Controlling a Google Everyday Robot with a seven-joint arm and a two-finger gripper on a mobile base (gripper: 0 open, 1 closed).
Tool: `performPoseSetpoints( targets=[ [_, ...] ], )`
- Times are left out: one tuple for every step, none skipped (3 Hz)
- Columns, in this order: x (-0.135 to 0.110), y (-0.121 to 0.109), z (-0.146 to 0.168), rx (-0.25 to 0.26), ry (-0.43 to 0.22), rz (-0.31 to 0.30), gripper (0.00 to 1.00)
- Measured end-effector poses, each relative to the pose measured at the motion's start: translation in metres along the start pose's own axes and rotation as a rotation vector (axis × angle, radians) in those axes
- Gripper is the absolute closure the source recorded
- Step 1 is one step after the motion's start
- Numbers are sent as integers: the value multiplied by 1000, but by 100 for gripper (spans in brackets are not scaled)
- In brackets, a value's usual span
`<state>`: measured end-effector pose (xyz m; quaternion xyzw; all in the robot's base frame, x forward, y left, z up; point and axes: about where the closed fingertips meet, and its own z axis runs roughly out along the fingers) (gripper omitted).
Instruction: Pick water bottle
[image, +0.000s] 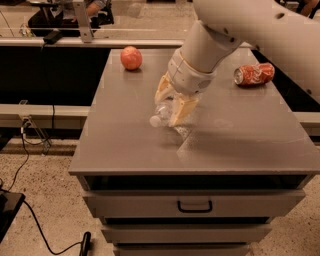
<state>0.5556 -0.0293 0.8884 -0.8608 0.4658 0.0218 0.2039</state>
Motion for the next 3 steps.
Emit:
performPoseSetpoints(
  targets=[
    [8, -4, -34, 79, 3, 45, 100],
    [9, -5, -63, 134, -22, 60, 100],
    [8, -5, -66, 139, -27, 61, 100]
  ],
)
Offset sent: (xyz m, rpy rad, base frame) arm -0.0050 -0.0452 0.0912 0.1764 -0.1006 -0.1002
